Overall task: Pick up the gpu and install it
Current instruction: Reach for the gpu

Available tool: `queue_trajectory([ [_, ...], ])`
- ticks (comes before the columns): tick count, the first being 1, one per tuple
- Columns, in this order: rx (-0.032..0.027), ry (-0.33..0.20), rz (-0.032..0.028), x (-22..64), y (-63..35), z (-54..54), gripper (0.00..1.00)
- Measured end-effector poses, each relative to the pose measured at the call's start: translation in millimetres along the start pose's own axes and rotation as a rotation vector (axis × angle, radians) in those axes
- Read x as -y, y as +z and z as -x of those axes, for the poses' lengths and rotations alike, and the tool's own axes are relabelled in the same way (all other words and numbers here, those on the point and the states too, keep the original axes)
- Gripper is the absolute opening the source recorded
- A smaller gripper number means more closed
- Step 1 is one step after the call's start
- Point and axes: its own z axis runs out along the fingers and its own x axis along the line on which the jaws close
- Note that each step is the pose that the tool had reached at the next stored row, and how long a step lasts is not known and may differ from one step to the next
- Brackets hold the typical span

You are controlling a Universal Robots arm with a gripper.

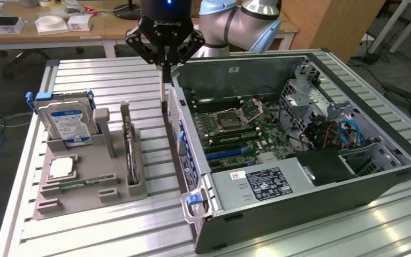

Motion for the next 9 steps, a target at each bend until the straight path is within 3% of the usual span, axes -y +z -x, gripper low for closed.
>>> queue_trajectory([
  [9,-0.002,0.0,-0.0002,0.3,0.0,-3.6,0.1],
])
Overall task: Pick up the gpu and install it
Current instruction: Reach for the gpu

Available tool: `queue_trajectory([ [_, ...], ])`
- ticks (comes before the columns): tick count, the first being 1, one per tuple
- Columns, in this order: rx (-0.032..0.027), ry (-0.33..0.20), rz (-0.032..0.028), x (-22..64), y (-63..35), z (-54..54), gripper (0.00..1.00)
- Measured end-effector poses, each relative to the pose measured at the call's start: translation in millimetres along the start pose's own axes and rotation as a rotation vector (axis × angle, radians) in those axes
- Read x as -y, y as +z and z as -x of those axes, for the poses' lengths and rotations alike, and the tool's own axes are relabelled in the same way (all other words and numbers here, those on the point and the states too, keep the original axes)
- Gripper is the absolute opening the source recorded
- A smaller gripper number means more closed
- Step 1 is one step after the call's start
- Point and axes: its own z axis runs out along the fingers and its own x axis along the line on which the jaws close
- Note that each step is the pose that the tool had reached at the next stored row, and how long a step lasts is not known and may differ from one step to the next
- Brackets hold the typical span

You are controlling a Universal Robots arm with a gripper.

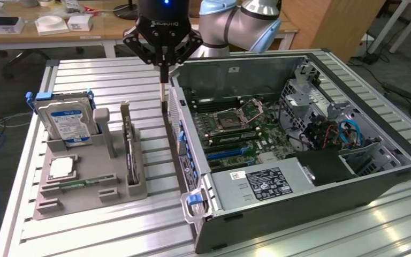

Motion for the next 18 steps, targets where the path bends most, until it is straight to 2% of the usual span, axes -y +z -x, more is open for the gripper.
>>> queue_trajectory([
  [12,-0.0023,0.0,-0.0001,0.7,0.1,-7.4,0.1],
  [18,-0.0025,0.0,-0.0002,1.4,0.1,-15.0,0.1],
])
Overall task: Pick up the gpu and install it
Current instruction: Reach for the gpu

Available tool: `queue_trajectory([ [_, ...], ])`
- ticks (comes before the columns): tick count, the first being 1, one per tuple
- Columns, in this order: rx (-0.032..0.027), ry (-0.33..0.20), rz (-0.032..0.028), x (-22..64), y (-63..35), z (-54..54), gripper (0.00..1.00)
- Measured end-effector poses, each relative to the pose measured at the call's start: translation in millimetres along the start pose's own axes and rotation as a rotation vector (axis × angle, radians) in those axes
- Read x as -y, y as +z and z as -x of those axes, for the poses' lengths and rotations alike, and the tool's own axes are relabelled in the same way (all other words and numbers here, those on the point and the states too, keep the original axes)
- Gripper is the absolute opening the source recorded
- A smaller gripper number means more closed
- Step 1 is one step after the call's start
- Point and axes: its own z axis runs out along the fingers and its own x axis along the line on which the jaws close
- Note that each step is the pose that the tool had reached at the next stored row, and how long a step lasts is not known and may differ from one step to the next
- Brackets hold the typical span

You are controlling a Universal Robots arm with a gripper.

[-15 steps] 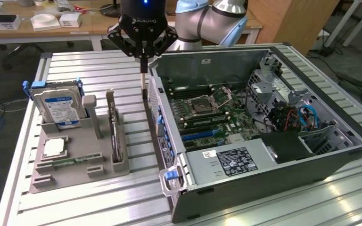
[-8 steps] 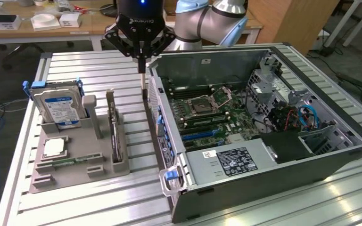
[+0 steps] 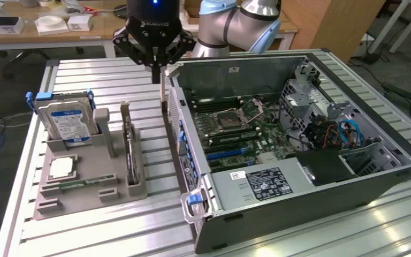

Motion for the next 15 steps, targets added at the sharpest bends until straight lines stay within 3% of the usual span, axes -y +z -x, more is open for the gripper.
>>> queue_trajectory([
  [15,0.0,0.0,0.0001,1.5,0.2,-16.6,0.1],
])
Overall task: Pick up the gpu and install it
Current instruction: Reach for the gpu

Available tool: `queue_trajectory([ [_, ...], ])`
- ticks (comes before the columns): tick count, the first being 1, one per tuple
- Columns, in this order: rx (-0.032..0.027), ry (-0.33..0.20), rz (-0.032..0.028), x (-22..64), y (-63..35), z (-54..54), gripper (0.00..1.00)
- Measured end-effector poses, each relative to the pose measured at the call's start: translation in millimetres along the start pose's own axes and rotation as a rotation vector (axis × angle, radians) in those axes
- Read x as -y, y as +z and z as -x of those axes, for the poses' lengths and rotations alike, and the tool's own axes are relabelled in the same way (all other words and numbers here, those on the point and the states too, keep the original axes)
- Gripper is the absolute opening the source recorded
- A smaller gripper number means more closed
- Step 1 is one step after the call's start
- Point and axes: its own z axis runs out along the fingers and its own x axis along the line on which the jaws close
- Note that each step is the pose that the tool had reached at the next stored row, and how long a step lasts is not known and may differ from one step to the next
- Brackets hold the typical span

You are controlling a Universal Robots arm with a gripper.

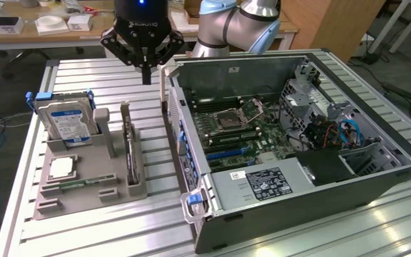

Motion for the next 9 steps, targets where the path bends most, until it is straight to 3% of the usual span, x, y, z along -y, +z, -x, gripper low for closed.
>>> queue_trajectory([
  [9,0.0,0.0,0.0,1.1,0.1,-11.1,0.1],
])
